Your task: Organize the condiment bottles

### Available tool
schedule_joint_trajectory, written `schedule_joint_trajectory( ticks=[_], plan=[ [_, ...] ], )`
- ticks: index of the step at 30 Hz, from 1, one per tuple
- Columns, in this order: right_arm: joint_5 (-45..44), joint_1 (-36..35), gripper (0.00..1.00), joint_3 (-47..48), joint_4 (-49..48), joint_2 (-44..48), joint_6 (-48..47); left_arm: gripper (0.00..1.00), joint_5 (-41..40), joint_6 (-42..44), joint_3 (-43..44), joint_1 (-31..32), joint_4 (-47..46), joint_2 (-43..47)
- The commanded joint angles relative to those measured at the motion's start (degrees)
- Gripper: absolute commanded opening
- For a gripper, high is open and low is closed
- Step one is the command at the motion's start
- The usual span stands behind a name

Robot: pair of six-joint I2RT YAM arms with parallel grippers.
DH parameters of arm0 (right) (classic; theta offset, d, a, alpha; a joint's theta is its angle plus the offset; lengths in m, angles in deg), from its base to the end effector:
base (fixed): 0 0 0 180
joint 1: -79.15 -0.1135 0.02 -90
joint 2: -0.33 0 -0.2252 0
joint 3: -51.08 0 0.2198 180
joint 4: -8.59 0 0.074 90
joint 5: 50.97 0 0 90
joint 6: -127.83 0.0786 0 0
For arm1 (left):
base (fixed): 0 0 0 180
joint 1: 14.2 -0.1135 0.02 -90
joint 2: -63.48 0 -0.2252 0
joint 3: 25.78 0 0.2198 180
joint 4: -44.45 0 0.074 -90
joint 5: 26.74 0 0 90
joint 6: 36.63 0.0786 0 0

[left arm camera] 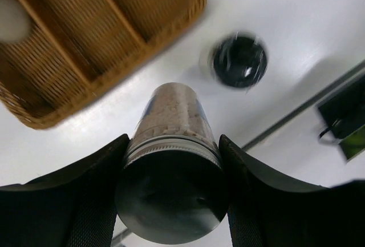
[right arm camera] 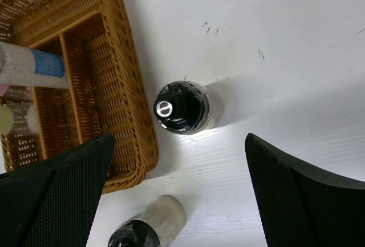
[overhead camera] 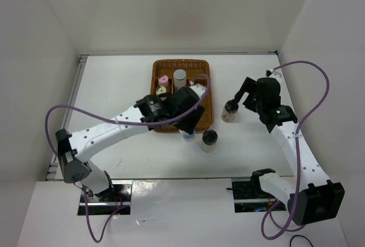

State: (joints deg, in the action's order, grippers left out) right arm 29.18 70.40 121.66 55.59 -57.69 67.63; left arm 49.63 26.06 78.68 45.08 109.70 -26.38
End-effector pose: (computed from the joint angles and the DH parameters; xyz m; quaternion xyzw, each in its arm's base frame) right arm 0.2394 0.0232 0.2667 0.2004 0.8593 0.0816 0.4634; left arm 0.1832 -0.2721 0.2778 0.2191 0.9098 -0.1479 0.3199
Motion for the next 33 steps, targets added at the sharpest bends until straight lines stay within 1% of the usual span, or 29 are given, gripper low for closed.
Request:
schedule_joint_trajectory(
  ticks=[1,2,5,7,8,9,12,15,19,23,33],
  plan=[
    [0.1,0.3,0.99,-0.2,-2.4,-2.4,-1.1,0.53,-7.3,1.5,8.1,-2.4,1.0,4.3],
    [0.1,0.3,0.99,-0.2,-2.4,-3.8,-1.1,0.54,-7.9,2.1,8.1,-3.2,0.0,4.3],
    [0.6,0.3,0.99,1.0,-2.9,-6.0,-1.1,0.54,-7.9,3.9,8.1,-9.6,-3.5,2.5],
    [0.6,0.3,0.99,1.6,-3.5,-6.7,-1.6,0.54,-5.5,4.6,8.1,-12.6,-6.3,1.4],
    [0.6,0.3,0.99,1.6,-3.5,-7.3,-1.6,0.54,-4.4,5.5,7.5,-15.3,-8.7,0.6],
    [0.6,0.3,0.99,1.6,-3.5,-7.3,-1.6,0.54,-2.2,6.0,7.4,-16.6,-9.6,-0.4],
    [0.1,0.3,0.99,2.9,-3.5,-8.9,-1.6,0.53,0.5,8.3,9.4,-20.4,-11.5,-3.3],
    [0.1,0.3,0.99,3.4,-4.0,-10.3,-1.6,0.52,4.9,10.1,12.5,-22.2,-12.8,-7.2],
    [0.1,0.3,0.99,4.0,-4.0,-11.3,-1.6,0.52,6.8,11.2,16.8,-23.3,-13.4,-11.4],
    [0.1,0.3,0.99,4.0,-4.0,-13.1,-1.6,0.52,8.6,11.9,19.1,-24.5,-13.4,-15.2],
    [0.6,0.3,0.99,5.0,-4.5,-15.3,-1.6,0.52,8.0,12.5,18.6,-25.6,-14.9,-20.6]
  ],
)
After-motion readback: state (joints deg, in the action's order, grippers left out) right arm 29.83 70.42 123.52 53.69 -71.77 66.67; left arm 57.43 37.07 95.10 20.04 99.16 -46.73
